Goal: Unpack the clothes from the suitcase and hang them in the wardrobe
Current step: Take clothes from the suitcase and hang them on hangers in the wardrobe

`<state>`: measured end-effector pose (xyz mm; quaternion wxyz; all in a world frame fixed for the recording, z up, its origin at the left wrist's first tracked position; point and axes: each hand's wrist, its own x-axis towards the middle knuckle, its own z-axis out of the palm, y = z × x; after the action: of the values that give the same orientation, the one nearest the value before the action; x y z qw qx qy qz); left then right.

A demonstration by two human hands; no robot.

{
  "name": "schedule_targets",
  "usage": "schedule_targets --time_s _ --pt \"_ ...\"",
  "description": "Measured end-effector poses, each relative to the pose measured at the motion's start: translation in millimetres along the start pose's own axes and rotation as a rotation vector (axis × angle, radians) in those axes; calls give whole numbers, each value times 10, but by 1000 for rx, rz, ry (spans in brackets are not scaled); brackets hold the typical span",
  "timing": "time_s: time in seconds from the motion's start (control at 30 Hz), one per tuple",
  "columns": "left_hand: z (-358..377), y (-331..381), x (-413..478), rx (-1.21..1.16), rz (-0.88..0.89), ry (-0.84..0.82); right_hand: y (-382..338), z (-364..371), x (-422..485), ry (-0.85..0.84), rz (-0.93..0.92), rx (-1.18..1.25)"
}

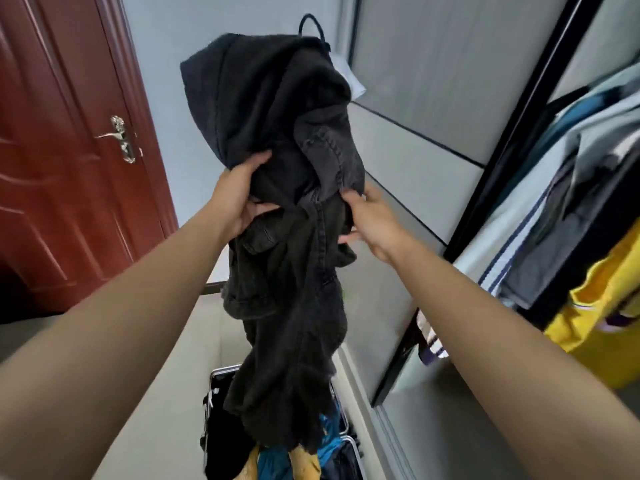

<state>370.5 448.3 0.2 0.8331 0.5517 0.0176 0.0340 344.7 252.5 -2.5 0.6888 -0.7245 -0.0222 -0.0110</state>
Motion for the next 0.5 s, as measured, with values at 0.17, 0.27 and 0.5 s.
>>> schedule_targets --time_s 0.17,0.27,0.5 --pt "-82 -52 -360 175 -56 -105 -537 190 -115 80 -104 169" --pt "-325 -215 -755 383 -58 -103 -662 334 -161 105 -110 229" --pt "-811 -1170 -1540 702 -84 -186 -962 589 -330 157 -127 465"
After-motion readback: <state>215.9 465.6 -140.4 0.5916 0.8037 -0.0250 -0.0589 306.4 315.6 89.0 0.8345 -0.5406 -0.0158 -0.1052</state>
